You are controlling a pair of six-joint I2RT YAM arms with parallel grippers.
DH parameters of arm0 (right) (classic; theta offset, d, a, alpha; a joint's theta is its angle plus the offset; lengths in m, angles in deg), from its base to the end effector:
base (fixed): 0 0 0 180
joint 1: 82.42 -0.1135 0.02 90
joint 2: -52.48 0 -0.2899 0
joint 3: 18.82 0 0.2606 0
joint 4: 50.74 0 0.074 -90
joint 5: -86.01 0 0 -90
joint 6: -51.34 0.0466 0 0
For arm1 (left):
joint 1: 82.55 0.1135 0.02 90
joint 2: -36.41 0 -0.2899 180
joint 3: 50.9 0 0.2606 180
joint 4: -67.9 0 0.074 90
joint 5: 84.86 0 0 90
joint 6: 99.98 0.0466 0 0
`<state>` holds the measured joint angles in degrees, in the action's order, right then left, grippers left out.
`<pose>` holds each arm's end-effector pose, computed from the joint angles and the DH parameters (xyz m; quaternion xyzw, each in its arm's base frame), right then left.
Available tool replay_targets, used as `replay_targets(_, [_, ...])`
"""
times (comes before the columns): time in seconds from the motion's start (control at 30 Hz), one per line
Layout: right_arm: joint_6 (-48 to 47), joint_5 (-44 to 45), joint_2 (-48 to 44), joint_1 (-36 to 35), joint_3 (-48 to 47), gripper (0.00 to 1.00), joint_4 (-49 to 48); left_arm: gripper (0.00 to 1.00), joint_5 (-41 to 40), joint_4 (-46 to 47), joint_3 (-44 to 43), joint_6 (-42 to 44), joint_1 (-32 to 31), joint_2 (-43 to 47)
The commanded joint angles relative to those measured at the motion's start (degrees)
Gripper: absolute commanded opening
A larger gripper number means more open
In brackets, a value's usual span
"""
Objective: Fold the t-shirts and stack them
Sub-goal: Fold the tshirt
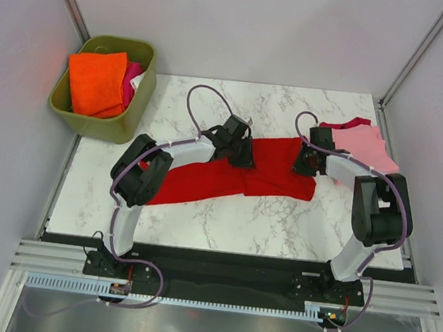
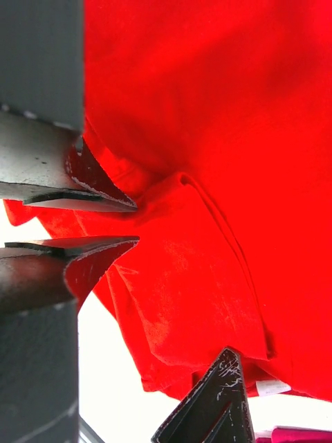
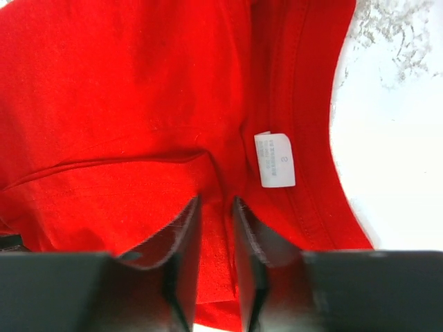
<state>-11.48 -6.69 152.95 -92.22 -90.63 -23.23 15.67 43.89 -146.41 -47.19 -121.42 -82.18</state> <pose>0.3627 0.0649 0.1734 0.1377 0.9465 0.1136 0.2687 0.3684 -0.3079 0.1781 0.0470 0.9262 -0.2917 0.2342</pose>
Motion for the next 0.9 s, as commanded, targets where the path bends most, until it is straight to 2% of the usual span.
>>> replay_targets(0.0, [-0.6, 1.9, 0.0, -0.3, -2.2, 0.34, -0.8, 0.27, -0.9, -0.5, -1.9, 1.3, -0.3, -0.2])
replay_targets(0.2, [-1.7, 5.1, -2.5, -1.2, -2.8, 0.37, 0.7, 0.28, -2.1, -1.4, -1.7, 1.5, -0.3, 1.3])
replay_targets(0.4, [-2.5, 7.0, -1.2, -3.0, -5.0, 0.35, 2.1, 0.28, -2.6, -1.7, -1.2, 2.0, -0.3, 1.3])
replay_targets(0.73, [-2.0, 8.3, 1.4, -3.1, -5.6, 0.34, 2.2, 0.4, -3.4, -1.7, -0.4, 2.1, -0.3, 1.8])
replay_targets(0.87, [-2.0, 7.8, 2.3, -3.3, -5.7, 0.33, 2.1, 0.39, -3.3, -1.7, -0.6, 2.0, -0.3, 1.6])
